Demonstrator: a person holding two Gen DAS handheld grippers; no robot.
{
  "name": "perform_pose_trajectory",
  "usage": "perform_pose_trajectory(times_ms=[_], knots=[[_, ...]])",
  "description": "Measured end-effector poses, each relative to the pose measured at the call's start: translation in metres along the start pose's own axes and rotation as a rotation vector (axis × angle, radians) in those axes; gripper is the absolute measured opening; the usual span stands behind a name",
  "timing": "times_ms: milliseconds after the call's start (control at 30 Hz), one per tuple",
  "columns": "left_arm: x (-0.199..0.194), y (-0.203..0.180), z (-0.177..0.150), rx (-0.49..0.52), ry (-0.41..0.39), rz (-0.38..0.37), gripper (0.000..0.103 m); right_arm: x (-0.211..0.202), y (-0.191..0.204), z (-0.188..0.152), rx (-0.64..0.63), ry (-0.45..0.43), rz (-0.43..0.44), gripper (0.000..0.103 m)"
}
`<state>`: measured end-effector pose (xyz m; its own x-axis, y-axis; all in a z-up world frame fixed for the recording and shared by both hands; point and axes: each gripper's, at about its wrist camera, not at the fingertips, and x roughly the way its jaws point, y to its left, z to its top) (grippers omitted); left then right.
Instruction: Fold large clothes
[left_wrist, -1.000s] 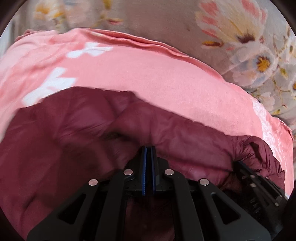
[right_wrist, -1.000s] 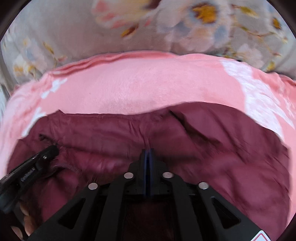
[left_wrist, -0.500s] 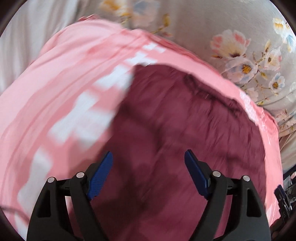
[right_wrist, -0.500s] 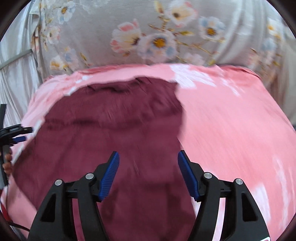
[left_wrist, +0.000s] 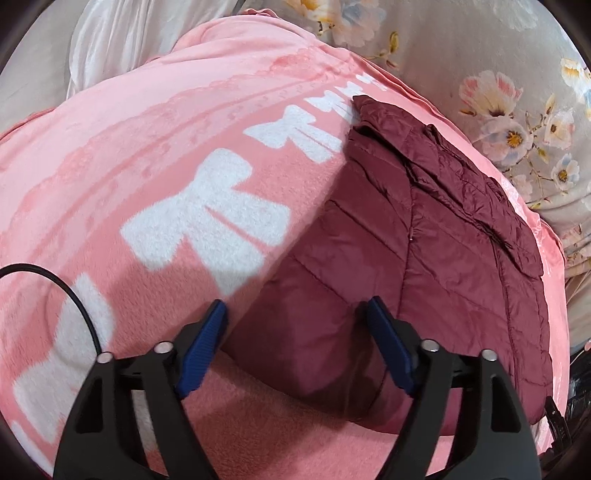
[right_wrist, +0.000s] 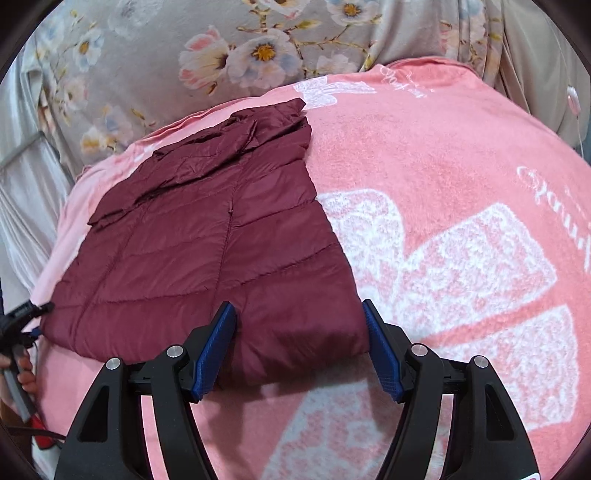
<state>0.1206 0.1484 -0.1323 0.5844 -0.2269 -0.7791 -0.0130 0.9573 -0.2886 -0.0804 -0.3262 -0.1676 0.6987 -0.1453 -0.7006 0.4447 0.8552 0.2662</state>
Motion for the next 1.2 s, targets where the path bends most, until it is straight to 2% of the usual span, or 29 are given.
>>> perform_pose_trajectory(times_ms=[67,133,167,233,367,533,667,767,900,967,1067,1133,1200], knots=[[-0.002,-0.002,-0.001,-0.007,0.015,-0.046,0.043,0.001,0.001,-0.001,0.021,0.005,0.013,0.049],[-0.005,-0.005,-0.001,-0.009,0.022,-0.068,0.027,-0.001,0.003,-0.001,0.027,-0.002,0.023,0.024],[-0.006,-0.008,-0.002,-0.004,0.017,-0.067,0.016,-0.004,0.005,-0.002,0.023,-0.01,0.023,0.018],[-0.015,-0.012,-0.004,0.007,0.004,-0.081,0.008,-0.012,0.007,-0.002,0.019,-0.03,0.033,0.007],[-0.042,-0.015,-0.005,0.006,-0.033,-0.148,0.005,-0.042,0.012,-0.003,-0.017,-0.093,0.059,0.004],[-0.103,-0.014,-0.012,0.03,-0.101,-0.253,0.004,-0.097,0.013,-0.012,-0.095,-0.174,0.101,0.004],[-0.159,-0.012,-0.028,0.065,-0.154,-0.306,0.004,-0.158,0.011,-0.029,-0.165,-0.248,0.134,0.003],[-0.199,-0.002,-0.04,0.05,-0.193,-0.352,0.004,-0.204,0.011,-0.04,-0.205,-0.311,0.149,0.003],[-0.265,0.007,-0.051,0.035,-0.297,-0.396,0.004,-0.266,0.005,-0.038,-0.176,-0.433,0.2,0.003],[-0.289,0.0,-0.046,0.045,-0.357,-0.407,0.004,-0.279,0.007,-0.024,-0.16,-0.49,0.225,0.003],[-0.3,-0.022,-0.028,0.094,-0.419,-0.41,0.004,-0.274,0.009,0.007,-0.122,-0.534,0.266,0.003],[-0.292,-0.038,-0.012,0.124,-0.432,-0.382,0.004,-0.251,0.006,0.036,-0.076,-0.529,0.289,0.003],[-0.272,-0.056,0.01,0.141,-0.43,-0.341,0.004,-0.216,0.004,0.065,-0.03,-0.498,0.273,0.003]])
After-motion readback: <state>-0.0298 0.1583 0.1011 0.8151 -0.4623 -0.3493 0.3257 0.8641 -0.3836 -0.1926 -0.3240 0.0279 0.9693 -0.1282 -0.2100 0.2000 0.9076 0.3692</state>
